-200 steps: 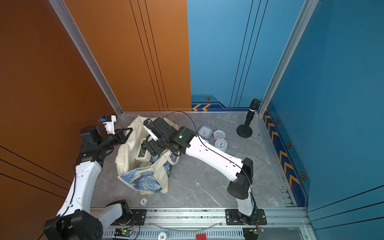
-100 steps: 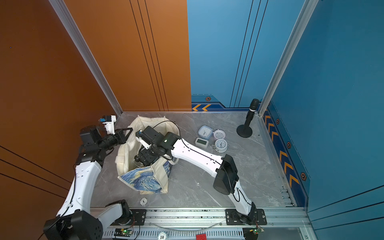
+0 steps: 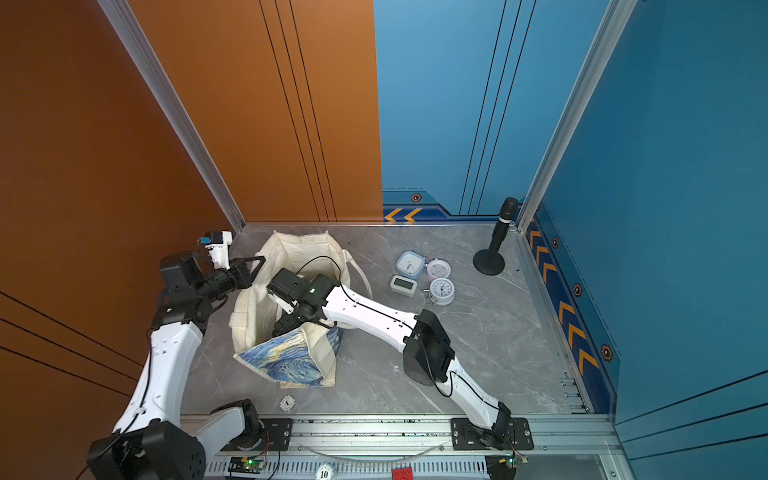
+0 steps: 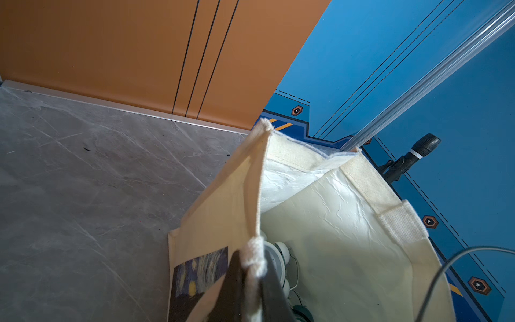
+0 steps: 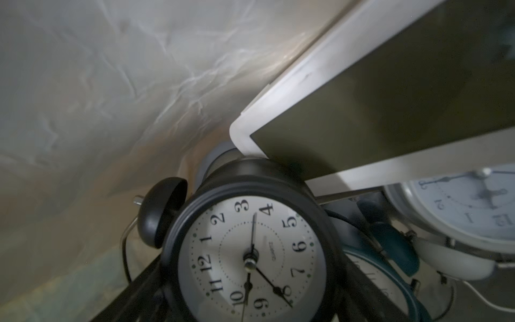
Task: Put the alarm clock into the canvas bag
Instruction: Place the alarm at the canvas bag.
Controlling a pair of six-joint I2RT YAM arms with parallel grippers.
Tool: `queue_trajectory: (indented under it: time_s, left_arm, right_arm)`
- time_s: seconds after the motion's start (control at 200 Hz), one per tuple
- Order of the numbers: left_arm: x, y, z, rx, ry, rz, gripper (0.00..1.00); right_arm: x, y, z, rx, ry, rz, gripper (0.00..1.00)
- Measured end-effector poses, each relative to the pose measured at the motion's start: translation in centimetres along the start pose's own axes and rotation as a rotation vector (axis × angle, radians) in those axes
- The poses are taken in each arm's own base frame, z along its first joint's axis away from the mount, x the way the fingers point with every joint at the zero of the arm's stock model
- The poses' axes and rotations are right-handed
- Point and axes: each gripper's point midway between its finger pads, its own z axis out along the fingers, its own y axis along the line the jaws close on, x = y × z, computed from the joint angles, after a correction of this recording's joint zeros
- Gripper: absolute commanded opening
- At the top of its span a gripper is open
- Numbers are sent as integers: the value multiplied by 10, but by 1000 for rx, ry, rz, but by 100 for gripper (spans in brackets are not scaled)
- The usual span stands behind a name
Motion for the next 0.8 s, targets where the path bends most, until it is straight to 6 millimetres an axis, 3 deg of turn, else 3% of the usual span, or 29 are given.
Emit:
queue_trajectory:
  time_s: [0.511, 0.681, 0.801]
  left_arm:
    - [1, 0, 0, 0, 1, -1, 0]
    - [0, 0, 0, 0, 1, -1, 0]
    - [0, 0, 0, 0, 1, -1, 0]
  right_arm:
    - [2, -11, -3, 104, 36, -59, 96]
    - [-4, -15, -13, 132, 13, -59, 98]
    - [-11, -17, -31, 152, -20, -59, 98]
